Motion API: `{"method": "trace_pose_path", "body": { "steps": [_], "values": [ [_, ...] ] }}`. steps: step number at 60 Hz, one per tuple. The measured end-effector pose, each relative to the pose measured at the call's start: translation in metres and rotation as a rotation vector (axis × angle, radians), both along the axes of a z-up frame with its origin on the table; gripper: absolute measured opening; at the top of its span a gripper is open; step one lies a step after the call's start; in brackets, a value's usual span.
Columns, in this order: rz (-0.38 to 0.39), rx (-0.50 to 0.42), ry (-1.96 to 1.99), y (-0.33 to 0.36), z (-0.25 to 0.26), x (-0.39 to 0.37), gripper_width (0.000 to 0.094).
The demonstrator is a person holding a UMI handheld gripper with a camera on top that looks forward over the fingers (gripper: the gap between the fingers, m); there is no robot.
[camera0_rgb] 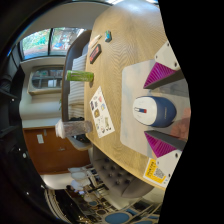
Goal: Arrange mouse
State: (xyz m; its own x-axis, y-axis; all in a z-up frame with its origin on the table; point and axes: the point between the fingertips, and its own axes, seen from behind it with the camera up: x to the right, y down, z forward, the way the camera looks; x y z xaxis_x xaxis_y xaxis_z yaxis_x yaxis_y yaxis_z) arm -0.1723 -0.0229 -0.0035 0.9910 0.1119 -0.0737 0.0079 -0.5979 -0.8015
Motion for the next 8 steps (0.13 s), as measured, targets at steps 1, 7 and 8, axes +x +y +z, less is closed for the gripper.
{"method": "trace_pose_path", "body": {
  "steps": [1, 7, 8],
  "values": [
    [0.005, 0.006, -0.003, -0.001, 0.000, 0.001, 0.0836],
    [0.032, 0.049, -0.011, -0.028, 0.012, 0.011, 0.0849],
    [0.033, 0.055, -0.009, -0.033, 0.016, 0.014, 0.0852]
  ]
}}
